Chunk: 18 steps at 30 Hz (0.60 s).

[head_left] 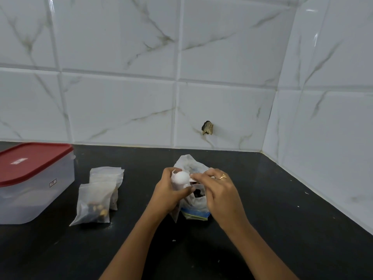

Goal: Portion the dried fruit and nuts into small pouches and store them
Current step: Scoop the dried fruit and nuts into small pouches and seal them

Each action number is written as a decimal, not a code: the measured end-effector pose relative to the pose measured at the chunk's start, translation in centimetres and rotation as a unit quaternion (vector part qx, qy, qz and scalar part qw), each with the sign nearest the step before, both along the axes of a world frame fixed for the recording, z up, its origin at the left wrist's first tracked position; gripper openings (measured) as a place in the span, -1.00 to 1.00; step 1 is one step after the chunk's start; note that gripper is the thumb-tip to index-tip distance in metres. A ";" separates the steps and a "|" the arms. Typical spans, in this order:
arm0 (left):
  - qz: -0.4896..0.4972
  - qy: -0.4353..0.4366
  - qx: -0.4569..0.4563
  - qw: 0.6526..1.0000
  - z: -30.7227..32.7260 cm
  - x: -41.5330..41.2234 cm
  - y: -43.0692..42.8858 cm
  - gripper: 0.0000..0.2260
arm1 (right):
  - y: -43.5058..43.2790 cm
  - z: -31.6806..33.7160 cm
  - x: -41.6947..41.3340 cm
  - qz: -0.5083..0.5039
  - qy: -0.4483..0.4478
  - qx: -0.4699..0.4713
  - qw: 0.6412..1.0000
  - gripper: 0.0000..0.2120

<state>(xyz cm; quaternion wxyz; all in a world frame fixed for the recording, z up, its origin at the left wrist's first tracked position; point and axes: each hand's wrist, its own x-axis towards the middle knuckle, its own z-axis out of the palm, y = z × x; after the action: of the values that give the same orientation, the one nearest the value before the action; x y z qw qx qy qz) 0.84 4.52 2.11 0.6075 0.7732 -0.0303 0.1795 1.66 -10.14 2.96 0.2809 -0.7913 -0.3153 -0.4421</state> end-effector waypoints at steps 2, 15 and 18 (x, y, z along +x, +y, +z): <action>0.002 -0.005 0.003 1.000 0.0 0.0 0.0 -0.58 | -0.1 -0.1 0.1 0.013 0.016 0.009 1.000 -0.66; 0.012 -0.020 0.014 1.000 0.4 -0.3 -0.4 -0.56 | 0.0 -0.1 0.0 0.066 0.137 0.078 0.985 -0.67; 0.012 -0.020 0.014 1.000 0.5 -0.3 -0.4 -0.55 | -0.1 -0.3 0.1 0.062 0.119 0.046 0.990 -0.69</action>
<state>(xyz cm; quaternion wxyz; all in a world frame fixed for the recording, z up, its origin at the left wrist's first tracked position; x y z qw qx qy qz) 0.54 4.13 2.58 0.5939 0.7780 -0.0360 0.2018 1.77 -10.25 2.63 0.3793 -0.8036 -0.3073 -0.3405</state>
